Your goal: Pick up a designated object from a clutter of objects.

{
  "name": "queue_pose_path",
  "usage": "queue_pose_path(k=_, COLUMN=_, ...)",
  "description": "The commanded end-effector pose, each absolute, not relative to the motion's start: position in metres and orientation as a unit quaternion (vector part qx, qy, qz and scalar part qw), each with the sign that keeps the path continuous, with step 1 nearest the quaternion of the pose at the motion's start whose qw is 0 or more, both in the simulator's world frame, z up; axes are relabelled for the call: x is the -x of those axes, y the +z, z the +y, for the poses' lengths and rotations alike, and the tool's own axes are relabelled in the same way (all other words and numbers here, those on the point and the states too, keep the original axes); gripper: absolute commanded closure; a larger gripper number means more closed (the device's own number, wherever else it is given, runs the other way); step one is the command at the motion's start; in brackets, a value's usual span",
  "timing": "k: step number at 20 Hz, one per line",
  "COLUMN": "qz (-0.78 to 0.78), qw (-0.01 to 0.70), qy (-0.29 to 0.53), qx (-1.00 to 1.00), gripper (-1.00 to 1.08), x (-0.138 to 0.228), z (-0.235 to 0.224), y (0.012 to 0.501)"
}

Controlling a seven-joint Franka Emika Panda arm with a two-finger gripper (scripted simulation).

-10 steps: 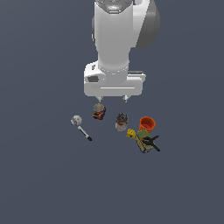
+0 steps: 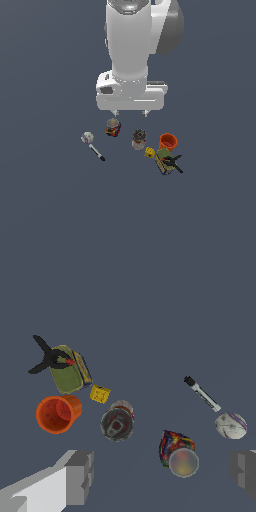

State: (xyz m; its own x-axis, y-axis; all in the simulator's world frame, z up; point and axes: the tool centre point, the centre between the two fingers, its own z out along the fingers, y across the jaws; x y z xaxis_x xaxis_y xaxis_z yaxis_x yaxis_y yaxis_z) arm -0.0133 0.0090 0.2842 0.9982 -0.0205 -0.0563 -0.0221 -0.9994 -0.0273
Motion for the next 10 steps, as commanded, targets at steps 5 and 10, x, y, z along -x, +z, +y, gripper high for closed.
queue_pose_path(k=5, qz=0.018, qw=0.018, qy=0.027, qx=0.999, gripper=-0.92, x=0.0124, z=0.0101, y=0.2856)
queue_pose_path(k=10, qz=0.000, qw=0.016, qy=0.026, qx=1.000, gripper=-0.92, x=0.0105, z=0.0122, y=0.2792)
